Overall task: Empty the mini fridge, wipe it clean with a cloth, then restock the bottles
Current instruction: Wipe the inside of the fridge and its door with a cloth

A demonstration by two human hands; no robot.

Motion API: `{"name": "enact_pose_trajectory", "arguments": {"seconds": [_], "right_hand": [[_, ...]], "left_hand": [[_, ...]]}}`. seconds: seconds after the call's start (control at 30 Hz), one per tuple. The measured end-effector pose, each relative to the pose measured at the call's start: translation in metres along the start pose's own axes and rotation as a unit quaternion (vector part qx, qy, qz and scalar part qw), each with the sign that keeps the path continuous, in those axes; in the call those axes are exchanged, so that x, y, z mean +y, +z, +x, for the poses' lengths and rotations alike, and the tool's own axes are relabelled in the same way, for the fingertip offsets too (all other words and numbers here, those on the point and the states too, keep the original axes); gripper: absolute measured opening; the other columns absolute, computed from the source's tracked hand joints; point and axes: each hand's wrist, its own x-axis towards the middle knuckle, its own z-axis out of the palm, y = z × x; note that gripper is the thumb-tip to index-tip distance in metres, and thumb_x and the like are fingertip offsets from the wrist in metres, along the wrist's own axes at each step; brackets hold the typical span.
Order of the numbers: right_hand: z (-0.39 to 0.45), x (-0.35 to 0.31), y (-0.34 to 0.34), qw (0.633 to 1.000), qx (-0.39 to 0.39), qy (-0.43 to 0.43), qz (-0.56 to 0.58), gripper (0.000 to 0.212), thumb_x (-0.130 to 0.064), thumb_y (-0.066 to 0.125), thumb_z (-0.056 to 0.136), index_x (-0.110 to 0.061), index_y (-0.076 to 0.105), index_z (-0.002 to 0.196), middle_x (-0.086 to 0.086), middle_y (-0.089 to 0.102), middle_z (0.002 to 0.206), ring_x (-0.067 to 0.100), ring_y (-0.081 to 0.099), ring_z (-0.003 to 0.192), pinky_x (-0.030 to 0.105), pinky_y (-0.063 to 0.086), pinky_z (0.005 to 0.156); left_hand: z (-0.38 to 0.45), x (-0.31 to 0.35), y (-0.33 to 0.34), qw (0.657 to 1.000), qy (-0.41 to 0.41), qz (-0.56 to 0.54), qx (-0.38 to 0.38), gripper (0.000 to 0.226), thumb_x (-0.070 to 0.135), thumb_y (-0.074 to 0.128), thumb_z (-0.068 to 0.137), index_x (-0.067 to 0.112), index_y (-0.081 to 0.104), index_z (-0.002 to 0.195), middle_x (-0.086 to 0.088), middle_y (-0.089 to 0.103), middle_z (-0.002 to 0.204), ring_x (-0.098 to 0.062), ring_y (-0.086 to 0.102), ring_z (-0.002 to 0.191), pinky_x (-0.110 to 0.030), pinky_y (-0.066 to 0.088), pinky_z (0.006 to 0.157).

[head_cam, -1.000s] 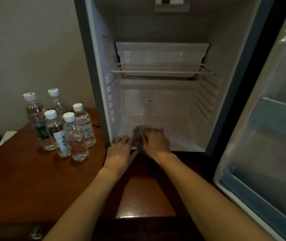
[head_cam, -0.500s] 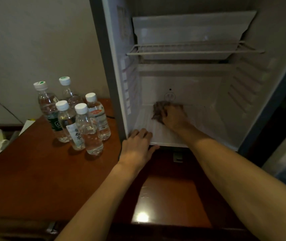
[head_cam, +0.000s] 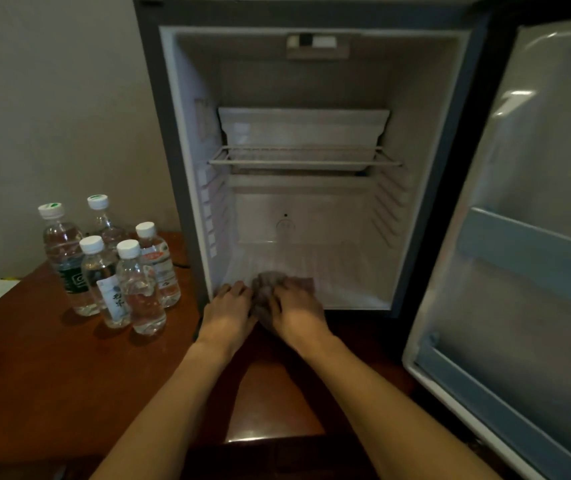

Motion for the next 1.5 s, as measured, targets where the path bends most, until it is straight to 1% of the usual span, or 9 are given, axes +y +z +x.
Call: {"name": "enact_pose_trajectory", "arguments": {"seconds": [0.07,0.23,0.43,0.57,0.83,0.97,1.17,1.3,1.5], "right_hand": [[-0.012,-0.003,-0.001,0.999,0.019,-0.013,0.030,0.075,-0.057,0.023,0.084,-0.001,0.067,0.108,0.023,0.062,0.115,0.040,0.055,0.107,0.045,0.045,0.092],[0.014,0.005,0.009,0.998,-0.030,0.054,0.001,0.038,-0.041,0.040,0.101,-0.017,0.061,0.122,0.009,0.054,0.132,0.031,0.052,0.117,0.038,0.049,0.089],[0.061,0.018,0.013,0.999,0.015,0.037,0.005,0.034,-0.034,0.047,0.098,-0.010,0.068,0.111,0.012,0.064,0.121,0.032,0.058,0.108,0.033,0.041,0.091],[0.105,0.033,0.019,0.999,0.028,0.036,0.021,0.025,-0.035,0.060,0.091,-0.015,0.072,0.099,0.012,0.072,0.103,0.032,0.067,0.091,0.031,0.047,0.075],[0.134,0.037,0.020,0.999,0.026,0.043,0.018,0.029,-0.035,0.063,0.092,-0.011,0.073,0.107,0.015,0.071,0.110,0.033,0.067,0.098,0.032,0.048,0.085],[0.102,0.036,0.020,0.998,0.017,0.054,0.028,0.034,-0.039,0.053,0.096,-0.010,0.071,0.096,0.018,0.070,0.103,0.035,0.066,0.089,0.037,0.053,0.076],[0.033,0.010,0.012,0.998,-0.016,0.056,0.009,0.040,-0.045,0.047,0.095,-0.016,0.065,0.118,0.013,0.061,0.126,0.035,0.058,0.113,0.037,0.048,0.089],[-0.006,0.006,0.019,0.999,0.036,0.028,0.006,0.067,-0.058,0.026,0.088,-0.010,0.068,0.106,0.016,0.063,0.117,0.037,0.061,0.101,0.040,0.050,0.084],[-0.002,0.005,0.009,0.998,-0.019,0.063,-0.018,0.069,-0.060,0.022,0.088,-0.014,0.061,0.121,0.012,0.055,0.130,0.033,0.054,0.115,0.039,0.050,0.087]], "left_hand": [[0.000,-0.001,0.000,1.000,0.001,0.003,-0.001,0.040,0.037,0.060,0.095,0.017,0.054,0.130,-0.003,0.049,0.131,-0.027,0.047,0.124,-0.043,0.052,0.085],[0.001,-0.003,0.004,1.000,0.008,-0.012,0.015,0.038,0.034,0.060,0.095,0.016,0.056,0.128,-0.003,0.051,0.127,-0.028,0.049,0.120,-0.044,0.052,0.084],[0.001,-0.005,0.009,0.998,0.016,-0.032,0.053,0.048,0.049,0.060,0.095,0.016,0.060,0.131,-0.005,0.057,0.122,-0.031,0.053,0.117,-0.047,0.054,0.085],[0.004,-0.004,0.007,0.999,0.016,-0.011,0.030,0.051,0.052,0.053,0.099,0.018,0.054,0.138,-0.003,0.052,0.132,-0.028,0.047,0.124,-0.044,0.051,0.091],[0.008,0.000,0.001,1.000,0.007,-0.004,-0.013,0.048,0.047,0.052,0.101,0.016,0.050,0.137,-0.005,0.047,0.136,-0.030,0.042,0.128,-0.046,0.049,0.094],[0.009,-0.001,0.000,1.000,0.010,0.005,-0.016,0.050,0.049,0.051,0.101,0.017,0.049,0.140,-0.004,0.046,0.137,-0.029,0.042,0.128,-0.044,0.048,0.094],[0.003,-0.002,0.002,1.000,0.003,-0.004,0.004,0.043,0.044,0.056,0.098,0.018,0.054,0.133,-0.002,0.049,0.132,-0.027,0.046,0.125,-0.041,0.049,0.089],[0.001,-0.003,0.000,1.000,0.012,-0.001,0.003,0.043,0.034,0.060,0.095,0.016,0.053,0.133,-0.005,0.049,0.133,-0.030,0.046,0.125,-0.043,0.050,0.089],[0.001,-0.003,0.004,1.000,0.009,-0.007,0.019,0.041,0.035,0.064,0.093,0.017,0.057,0.130,-0.003,0.051,0.128,-0.029,0.048,0.122,-0.046,0.055,0.084]]}}
